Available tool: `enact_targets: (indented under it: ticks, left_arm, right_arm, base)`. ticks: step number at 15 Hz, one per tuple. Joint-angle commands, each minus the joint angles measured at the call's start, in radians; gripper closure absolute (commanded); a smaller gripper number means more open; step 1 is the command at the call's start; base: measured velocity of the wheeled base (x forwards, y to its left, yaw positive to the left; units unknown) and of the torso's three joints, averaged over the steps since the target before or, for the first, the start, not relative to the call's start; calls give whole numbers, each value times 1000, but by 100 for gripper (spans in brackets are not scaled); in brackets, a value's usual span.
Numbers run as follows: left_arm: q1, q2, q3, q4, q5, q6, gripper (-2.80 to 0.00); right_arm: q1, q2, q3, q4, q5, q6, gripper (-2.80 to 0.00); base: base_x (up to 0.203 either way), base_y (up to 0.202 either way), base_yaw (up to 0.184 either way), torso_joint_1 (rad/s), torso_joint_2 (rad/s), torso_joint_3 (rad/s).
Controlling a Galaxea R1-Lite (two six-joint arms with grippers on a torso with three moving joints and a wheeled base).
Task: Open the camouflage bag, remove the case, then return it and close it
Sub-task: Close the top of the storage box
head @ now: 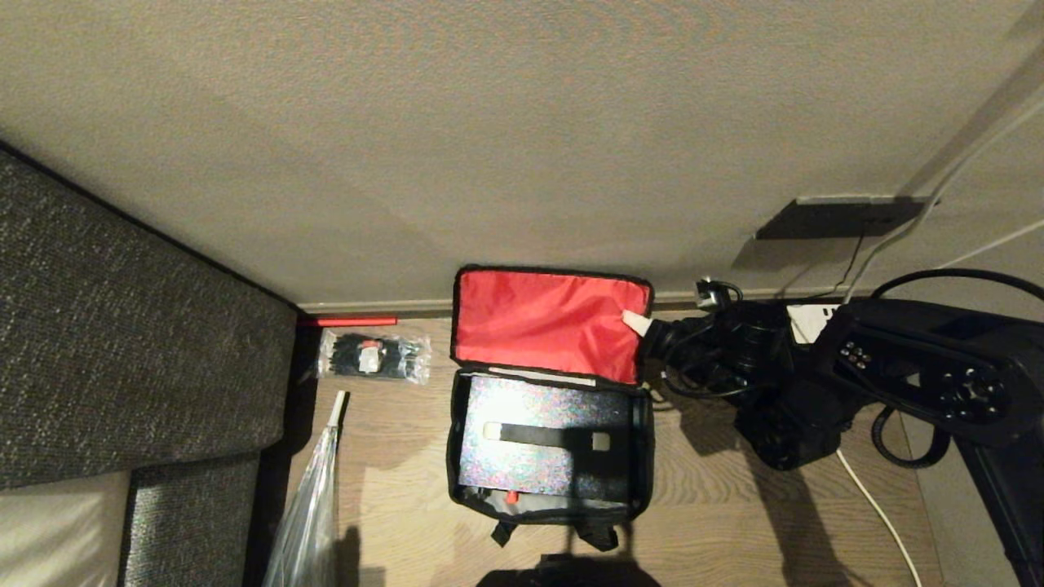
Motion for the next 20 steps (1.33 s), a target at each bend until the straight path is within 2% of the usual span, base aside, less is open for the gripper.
enact_targets:
  ticks: [1, 6, 10, 16, 20]
  left_arm:
    - [0, -2, 3, 0, 1, 0, 0]
    - [2, -2, 3, 0, 1, 0, 0]
    - [1, -2, 3, 0, 1, 0, 0]
    - [2, -2, 3, 0, 1, 0, 0]
    - [2, -2, 3, 0, 1, 0, 0]
  right_arm:
    - [0, -64, 92, -9, 30, -93, 0]
    - [-1, -96, 183, -25, 95, -276, 0]
    - [1, -121, 227, -37, 115, -294, 0]
    - [1, -178, 343, -42, 201, -356, 0]
    - [1, -187, 421, -49, 236, -434, 0]
  base:
    - [0, 0, 0, 0, 0, 0]
    - [0, 0, 0, 0, 0, 0]
    - [0, 0, 0, 0, 0, 0]
    - [0, 0, 0, 0, 0, 0]
    - [0, 0, 0, 0, 0, 0]
